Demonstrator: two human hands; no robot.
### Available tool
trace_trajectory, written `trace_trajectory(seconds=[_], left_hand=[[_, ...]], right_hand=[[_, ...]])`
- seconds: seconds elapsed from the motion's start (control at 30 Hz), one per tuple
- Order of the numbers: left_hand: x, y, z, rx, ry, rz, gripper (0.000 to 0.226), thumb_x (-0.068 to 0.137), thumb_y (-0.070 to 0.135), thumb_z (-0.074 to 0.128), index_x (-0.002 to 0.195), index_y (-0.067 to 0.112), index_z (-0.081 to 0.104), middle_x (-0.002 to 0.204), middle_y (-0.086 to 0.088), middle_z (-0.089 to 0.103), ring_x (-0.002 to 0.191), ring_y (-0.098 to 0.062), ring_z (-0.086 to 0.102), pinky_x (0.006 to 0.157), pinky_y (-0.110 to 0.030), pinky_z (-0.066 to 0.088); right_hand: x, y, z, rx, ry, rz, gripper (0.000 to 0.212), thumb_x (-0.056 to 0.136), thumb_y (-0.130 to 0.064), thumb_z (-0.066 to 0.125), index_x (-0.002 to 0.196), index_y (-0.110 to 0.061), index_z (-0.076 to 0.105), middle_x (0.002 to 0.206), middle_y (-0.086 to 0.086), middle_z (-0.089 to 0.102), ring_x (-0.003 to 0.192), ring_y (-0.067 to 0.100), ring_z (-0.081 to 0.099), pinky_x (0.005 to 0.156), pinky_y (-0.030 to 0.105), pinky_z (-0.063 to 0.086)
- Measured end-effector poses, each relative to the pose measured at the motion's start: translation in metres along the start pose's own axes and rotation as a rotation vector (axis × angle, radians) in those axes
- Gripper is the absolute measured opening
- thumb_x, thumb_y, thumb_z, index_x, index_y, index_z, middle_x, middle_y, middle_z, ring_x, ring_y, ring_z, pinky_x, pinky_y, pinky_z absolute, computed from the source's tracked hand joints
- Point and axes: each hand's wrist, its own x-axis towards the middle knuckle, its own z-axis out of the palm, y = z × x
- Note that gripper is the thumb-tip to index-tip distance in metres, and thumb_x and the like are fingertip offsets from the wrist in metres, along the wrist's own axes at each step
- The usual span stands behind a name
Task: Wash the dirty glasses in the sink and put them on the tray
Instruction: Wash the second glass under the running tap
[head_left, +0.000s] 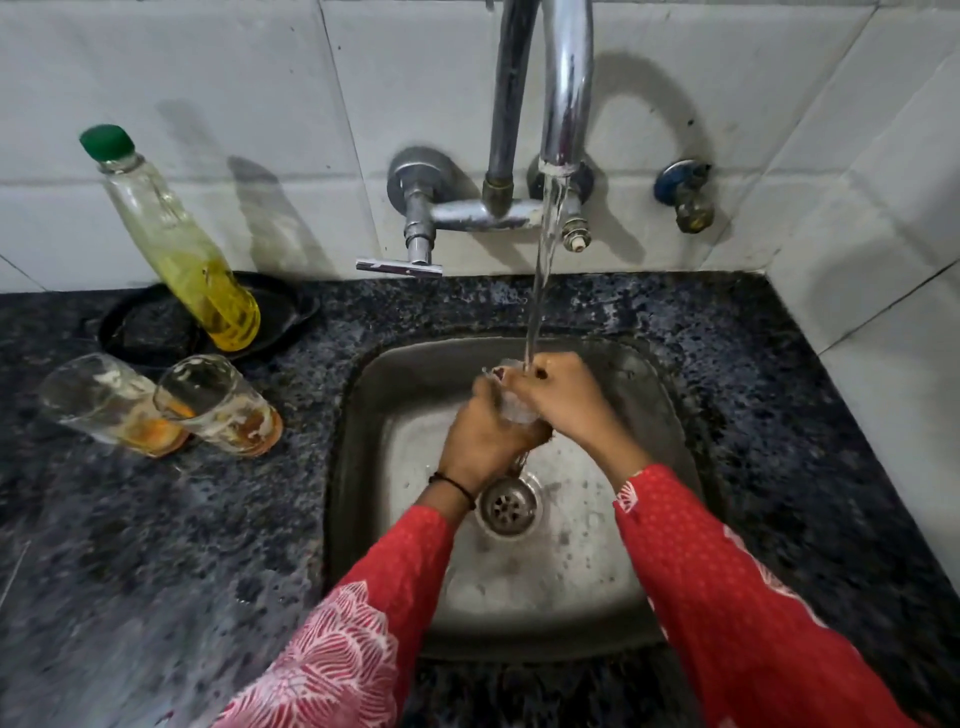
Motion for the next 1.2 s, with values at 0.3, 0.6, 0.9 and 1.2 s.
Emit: trace_trajectory(seconds=[0.3, 0.6, 0.9, 1.2], left_hand=[[0.001, 0.002, -0.019, -0.397, -0.385, -0.116, 0.032, 0.073, 0.036, 0.066, 0.101, 0.020, 0.061, 0.096, -0.007, 0.065, 0.080, -0.021, 0.062, 0.079, -0.044, 0.049], [0.003, 0.013, -0.033, -0.849, -0.621, -0.286, 0.030, 0.081, 0.034, 0.065, 0.104, 0.015, 0.063, 0.093, -0.009, 0.066, 0.070, -0.022, 0.066, 0.062, -0.040, 0.059], [-0.003, 0.020, -0.025, -0.743, -0.555, -0.281, 0.025, 0.087, 0.027, 0.057, 0.105, 0.012, 0.064, 0.093, -0.008, 0.068, 0.067, -0.019, 0.067, 0.058, -0.032, 0.057], [0.003, 0.017, -0.010, -0.271, -0.310, 0.000, 0.014, 0.076, 0.010, 0.070, 0.086, 0.015, 0.061, 0.074, -0.002, 0.063, 0.055, -0.008, 0.058, 0.057, -0.028, 0.052]], right_hand=[[-0.005, -0.006, 0.001, -0.021, -0.015, 0.055, 0.037, 0.088, -0.024, 0.062, 0.054, -0.011, 0.055, 0.051, 0.001, 0.049, 0.043, 0.007, 0.043, 0.044, 0.020, 0.033], [-0.003, -0.004, -0.002, 0.697, 0.059, 0.154, 0.021, 0.088, -0.019, 0.063, 0.083, 0.001, 0.068, 0.072, 0.019, 0.056, 0.060, 0.021, 0.051, 0.052, 0.030, 0.041], [-0.008, -0.001, 0.001, 0.727, 0.109, 0.149, 0.016, 0.086, -0.015, 0.064, 0.073, -0.006, 0.065, 0.056, 0.002, 0.054, 0.046, 0.007, 0.048, 0.046, 0.022, 0.039], [0.000, 0.007, 0.009, 0.424, 0.159, 0.057, 0.030, 0.089, -0.015, 0.060, 0.073, 0.011, 0.064, 0.055, 0.005, 0.054, 0.050, 0.008, 0.044, 0.049, 0.023, 0.036]])
